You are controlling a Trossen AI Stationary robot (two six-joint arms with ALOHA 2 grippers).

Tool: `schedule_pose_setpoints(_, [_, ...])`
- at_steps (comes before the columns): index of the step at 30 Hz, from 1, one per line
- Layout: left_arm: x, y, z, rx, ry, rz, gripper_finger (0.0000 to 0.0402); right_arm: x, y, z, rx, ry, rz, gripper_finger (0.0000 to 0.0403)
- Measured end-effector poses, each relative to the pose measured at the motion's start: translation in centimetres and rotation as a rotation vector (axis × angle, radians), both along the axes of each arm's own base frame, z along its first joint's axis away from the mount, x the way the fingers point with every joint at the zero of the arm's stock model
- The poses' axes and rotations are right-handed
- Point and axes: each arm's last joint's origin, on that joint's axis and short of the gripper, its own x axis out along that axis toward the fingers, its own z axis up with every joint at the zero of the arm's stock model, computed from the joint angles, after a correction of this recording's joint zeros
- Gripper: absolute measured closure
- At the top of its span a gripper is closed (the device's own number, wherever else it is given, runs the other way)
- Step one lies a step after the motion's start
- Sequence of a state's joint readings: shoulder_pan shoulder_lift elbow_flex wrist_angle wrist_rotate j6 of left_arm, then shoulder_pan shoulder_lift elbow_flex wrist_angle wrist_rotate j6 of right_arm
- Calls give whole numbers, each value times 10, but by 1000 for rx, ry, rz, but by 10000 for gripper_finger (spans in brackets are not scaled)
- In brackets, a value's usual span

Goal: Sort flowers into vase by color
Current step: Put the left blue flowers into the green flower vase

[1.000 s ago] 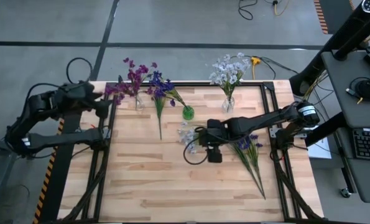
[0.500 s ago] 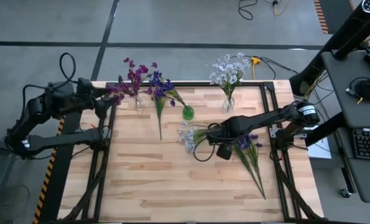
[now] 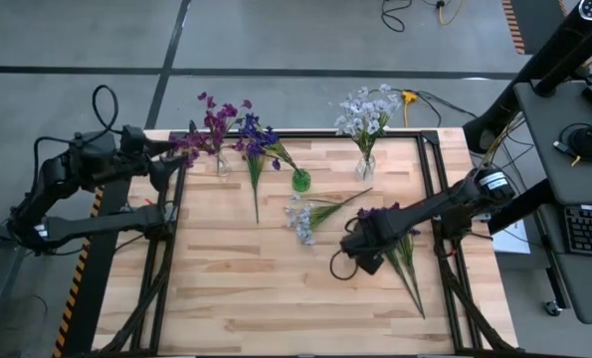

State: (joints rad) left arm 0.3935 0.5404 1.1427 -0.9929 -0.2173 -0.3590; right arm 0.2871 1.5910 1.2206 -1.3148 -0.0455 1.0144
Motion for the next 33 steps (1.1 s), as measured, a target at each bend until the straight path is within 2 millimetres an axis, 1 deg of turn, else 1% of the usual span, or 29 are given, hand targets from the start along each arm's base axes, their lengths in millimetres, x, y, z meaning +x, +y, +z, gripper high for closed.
schedule_pose_setpoints(5, [0, 0, 0, 7, 7, -4, 99, -9, 15, -13, -11, 6, -38, 115])
schedule_pose_setpoints(9, [0, 0, 0, 9, 8, -5, 99, -14, 22, -26, -11, -7, -58, 111])
schedule_pose_setpoints(20, [0, 0, 0, 24, 19, -12, 99, -25, 20, -56, -5, -15, -79, 112])
schedule_pose_setpoints(27, [1, 0, 1, 29, 9, -12, 99, -27, 19, -73, 0, -88, -86, 132])
schedule_pose_setpoints(33, [3, 1, 2, 30, 6, -12, 99, -29, 17, -79, -29, -110, -80, 170])
